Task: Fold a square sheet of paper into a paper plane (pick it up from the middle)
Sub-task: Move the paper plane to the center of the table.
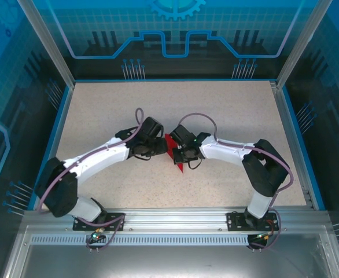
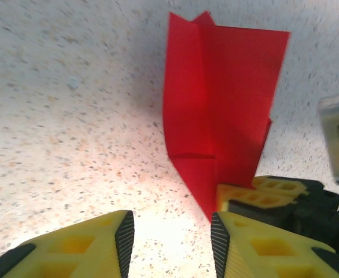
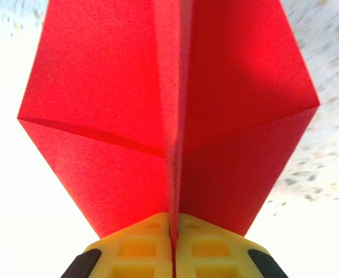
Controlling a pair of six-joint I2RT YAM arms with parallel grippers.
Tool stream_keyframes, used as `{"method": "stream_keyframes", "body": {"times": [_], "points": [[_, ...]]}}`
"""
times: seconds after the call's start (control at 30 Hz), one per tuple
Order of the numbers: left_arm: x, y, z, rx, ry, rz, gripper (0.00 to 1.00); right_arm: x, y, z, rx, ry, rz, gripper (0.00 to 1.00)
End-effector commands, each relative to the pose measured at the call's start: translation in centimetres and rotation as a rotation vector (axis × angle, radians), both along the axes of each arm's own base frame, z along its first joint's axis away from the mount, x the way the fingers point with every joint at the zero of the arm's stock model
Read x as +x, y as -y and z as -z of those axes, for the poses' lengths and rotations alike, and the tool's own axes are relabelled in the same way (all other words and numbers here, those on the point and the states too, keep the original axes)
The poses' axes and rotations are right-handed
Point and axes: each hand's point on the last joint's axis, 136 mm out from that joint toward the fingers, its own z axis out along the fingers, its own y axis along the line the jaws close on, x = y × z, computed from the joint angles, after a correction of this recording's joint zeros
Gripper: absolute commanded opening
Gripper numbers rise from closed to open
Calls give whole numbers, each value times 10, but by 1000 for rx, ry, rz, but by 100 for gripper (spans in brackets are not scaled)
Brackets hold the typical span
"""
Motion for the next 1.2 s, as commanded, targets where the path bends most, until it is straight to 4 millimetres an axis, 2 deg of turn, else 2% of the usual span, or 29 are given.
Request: {"method": "stream_keyframes", "body": {"times": [0.0, 0.13, 0.3, 0.63, 0.93, 1.03, 1.17], "points": [[0, -34, 9, 41, 1, -122, 44, 8, 24, 1, -132, -14, 60, 7], [-3, -51, 16, 22, -11, -175, 44, 17, 21, 11, -168, -47, 72, 7], [-6, -60, 20, 20, -18, -192, 44, 25, 15, 20, -193, -71, 75, 8], [-6, -60, 28, 12, -32, -189, 43, 18, 21, 53, -213, -162, 133, 11], [-5, -55, 33, -1, -53, -178, 43, 9, 29, 73, -212, -205, 170, 17], [-5, -53, 35, -5, -61, -174, 43, 10, 29, 71, -204, -206, 177, 16], [-5, -51, 36, -16, -65, -171, 43, 18, 22, 48, -155, -162, 174, 17]]}}
